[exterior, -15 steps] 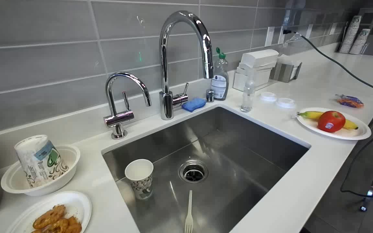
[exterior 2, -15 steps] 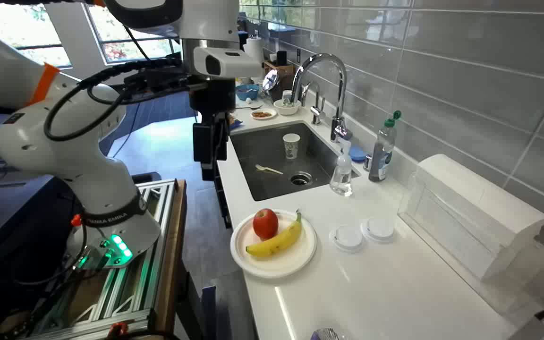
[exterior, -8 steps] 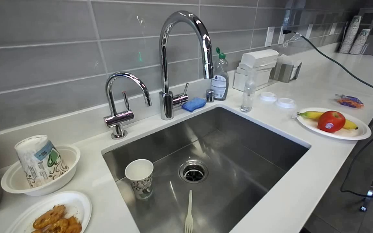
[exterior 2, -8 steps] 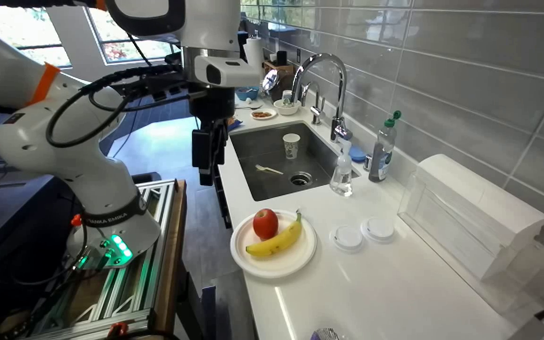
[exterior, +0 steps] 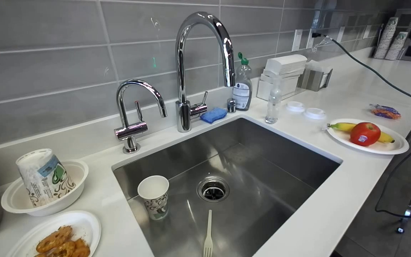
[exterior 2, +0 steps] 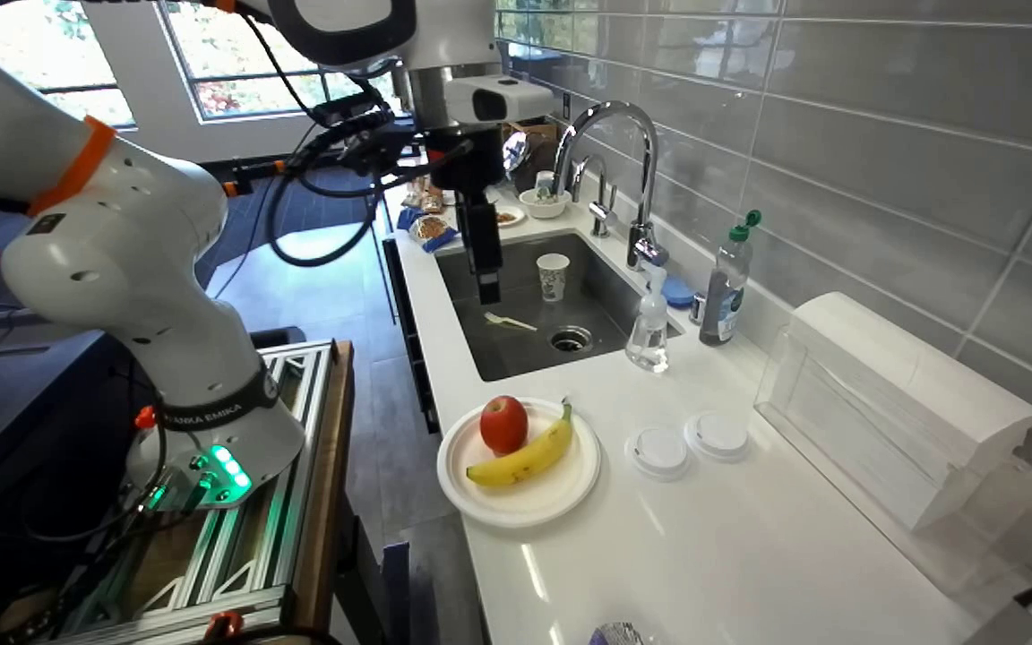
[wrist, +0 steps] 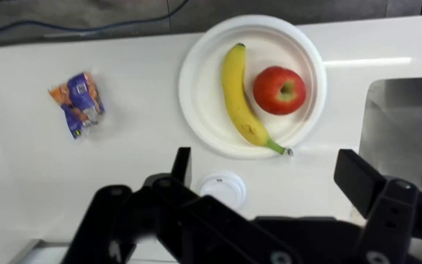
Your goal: Press on the soap dispenser
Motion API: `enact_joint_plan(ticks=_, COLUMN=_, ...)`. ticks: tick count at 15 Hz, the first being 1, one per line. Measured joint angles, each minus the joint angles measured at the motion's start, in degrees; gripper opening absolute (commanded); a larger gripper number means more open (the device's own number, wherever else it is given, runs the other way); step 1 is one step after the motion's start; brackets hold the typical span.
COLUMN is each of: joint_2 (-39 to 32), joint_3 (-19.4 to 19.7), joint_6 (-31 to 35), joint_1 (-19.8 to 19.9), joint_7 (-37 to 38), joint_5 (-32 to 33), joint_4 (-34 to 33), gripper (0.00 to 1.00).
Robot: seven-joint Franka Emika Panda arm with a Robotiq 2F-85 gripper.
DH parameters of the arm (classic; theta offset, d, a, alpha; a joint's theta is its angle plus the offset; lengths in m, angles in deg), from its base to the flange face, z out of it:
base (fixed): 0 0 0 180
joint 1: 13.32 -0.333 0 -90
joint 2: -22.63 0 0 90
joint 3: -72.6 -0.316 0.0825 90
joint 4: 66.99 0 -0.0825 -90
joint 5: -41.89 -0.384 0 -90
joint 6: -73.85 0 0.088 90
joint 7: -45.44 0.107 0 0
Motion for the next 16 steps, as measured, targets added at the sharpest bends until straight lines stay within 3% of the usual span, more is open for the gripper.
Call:
enact_joint_plan(ticks=2, joint_2=-3.6, joint_3=0.0, joint_6=4.6, joint_1=-2.5, joint_7=-2.0, joint_5=-0.9, joint_4=-2.0, gripper=1.00)
enact_joint_plan(ticks=3, joint_2=-5.6, joint_3=0.0, joint_6=6.5, joint_1=-3.5, joint_7=-3.1, joint_5=-1.3, joint_4=-3.3, gripper=0.91)
enact_joint_plan(ticks=4, joint_2=-7.4, joint_3=-0.1, joint_6=7.6, joint_1=-4.3, joint_7=-4.0, joint_5=-1.6, joint_4=-4.8, gripper=0.74)
enact_joint_plan(ticks=13, joint_2=-24.4, joint_3=-1.7, joint_6=7.8, joint_1=-8.0, joint_7=-10.6, joint_5=-4.9, joint_4=-22.4, gripper=0.04)
enact_joint_plan(ticks=16, joint_2=-29.3, joint_3=-2.7, joint_6=7.8, joint_1=-8.5, joint_7=-11.6, joint_5=-7.1, joint_4=-27.3, gripper=0.00)
